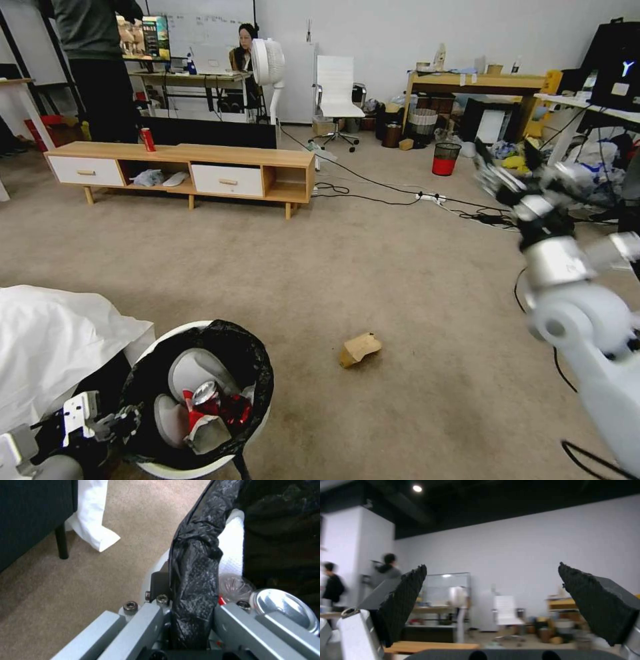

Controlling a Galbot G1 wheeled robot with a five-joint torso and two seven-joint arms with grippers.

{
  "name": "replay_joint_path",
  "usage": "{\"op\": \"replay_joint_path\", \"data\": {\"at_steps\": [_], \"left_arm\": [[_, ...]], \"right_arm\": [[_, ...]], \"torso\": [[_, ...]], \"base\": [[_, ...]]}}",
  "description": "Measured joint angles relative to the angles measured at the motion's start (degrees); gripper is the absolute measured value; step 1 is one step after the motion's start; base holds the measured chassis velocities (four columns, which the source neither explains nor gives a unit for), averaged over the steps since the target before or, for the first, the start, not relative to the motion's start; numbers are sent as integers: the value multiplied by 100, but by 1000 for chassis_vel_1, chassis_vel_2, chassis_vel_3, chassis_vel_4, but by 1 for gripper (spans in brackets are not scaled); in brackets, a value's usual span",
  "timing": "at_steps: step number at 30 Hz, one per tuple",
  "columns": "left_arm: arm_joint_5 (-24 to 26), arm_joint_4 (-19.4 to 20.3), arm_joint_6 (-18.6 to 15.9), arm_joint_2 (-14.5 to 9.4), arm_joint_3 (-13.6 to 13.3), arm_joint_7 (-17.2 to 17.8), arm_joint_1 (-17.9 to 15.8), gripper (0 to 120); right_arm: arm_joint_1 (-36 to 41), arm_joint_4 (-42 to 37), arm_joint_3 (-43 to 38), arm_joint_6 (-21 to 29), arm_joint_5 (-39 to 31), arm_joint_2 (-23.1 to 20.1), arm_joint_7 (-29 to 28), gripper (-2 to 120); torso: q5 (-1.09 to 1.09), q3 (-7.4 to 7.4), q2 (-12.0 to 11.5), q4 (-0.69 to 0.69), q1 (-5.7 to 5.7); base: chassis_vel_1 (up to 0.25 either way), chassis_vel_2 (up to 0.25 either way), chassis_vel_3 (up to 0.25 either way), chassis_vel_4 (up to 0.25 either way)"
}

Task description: Pick up the trash bin, then pick up the garbage from the floor and place it into the trash bin.

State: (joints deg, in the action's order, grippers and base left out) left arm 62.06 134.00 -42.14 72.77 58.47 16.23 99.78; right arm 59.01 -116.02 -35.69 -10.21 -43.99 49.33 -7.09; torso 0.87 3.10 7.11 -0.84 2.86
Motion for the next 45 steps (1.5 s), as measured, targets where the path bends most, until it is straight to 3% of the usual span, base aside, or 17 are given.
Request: {"op": "replay_joint_path", "data": {"at_steps": [6, 16, 26, 45], "left_arm": [[-74, 42, 0, 82, -55, -19, 3, 1], [-126, -49, 0, 20, -164, -28, -50, 1], [18, -62, 0, -26, -148, 80, -81, 1], [244, 11, 1, -20, -56, 214, -117, 1]], "right_arm": [[1160, -240, -993, -141, 737, 309, 30, 100], [2016, -398, -1608, -350, 1448, 854, -19, 100], [2234, -443, -1642, -499, 1630, 1095, 24, 100], [2251, -449, -1498, -522, 1665, 1079, 100, 100]], "torso": [[1, 0, 0, -4, 0], [3, 1, 0, -2, 0], [3, 0, 0, -2, 0], [2, 1, 0, -3, 1]], "base": [[0, 0, 0, 0], [0, 0, 0, 0], [0, 0, 0, 0], [-82, 87, 82, -78]]}}
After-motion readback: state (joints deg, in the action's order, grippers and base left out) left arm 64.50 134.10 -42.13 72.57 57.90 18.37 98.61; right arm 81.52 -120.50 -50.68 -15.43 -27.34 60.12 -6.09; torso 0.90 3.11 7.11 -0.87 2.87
